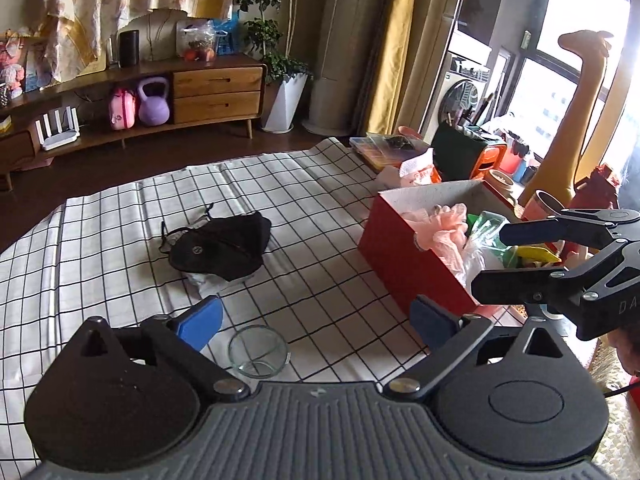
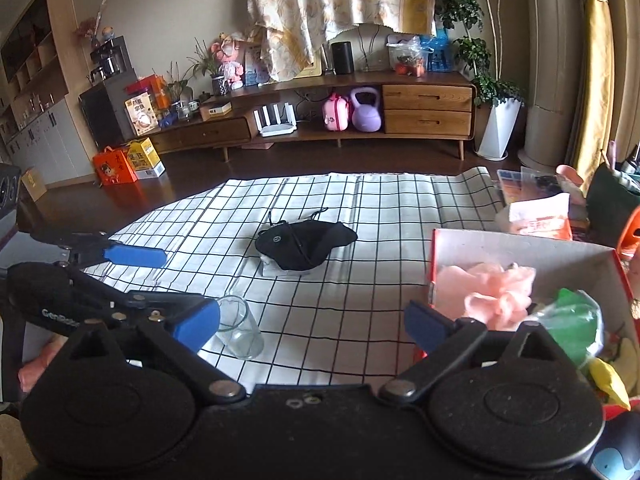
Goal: Organize soft objects
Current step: 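Move both open tools back over the black bag and white packet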
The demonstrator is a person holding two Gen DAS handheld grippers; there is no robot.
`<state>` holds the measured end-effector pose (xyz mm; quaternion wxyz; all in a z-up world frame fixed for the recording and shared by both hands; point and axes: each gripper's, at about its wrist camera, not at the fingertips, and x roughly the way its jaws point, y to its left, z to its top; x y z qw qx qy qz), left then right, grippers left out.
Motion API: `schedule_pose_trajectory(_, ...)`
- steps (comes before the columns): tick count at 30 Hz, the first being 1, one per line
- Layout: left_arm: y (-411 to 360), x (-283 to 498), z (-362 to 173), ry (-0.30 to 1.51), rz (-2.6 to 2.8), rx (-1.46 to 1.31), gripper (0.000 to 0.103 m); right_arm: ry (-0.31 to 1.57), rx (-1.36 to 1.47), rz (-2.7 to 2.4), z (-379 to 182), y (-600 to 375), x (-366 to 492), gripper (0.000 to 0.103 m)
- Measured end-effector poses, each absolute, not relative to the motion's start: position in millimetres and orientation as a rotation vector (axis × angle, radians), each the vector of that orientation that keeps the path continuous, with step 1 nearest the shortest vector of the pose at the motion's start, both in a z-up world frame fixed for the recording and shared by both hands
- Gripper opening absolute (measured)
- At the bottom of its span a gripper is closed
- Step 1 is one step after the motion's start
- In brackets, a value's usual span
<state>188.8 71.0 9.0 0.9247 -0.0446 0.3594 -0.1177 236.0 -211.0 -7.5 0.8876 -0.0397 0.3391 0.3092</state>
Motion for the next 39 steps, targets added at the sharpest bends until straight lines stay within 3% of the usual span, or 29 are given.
schedule_pose_trajectory(20,160.8,273.5,-39.4,0.754,-0.036,-0.101,0.102,0.795,-0.124,0.6,-45.3,-119.1,345.4,0.099)
schedule_pose_trajectory(39,152.4,333.3,-117.6,0.804,-0.068,-0.102,0.102,0.993,0.075,0.495,-131.7,-74.0,455.0,0.081)
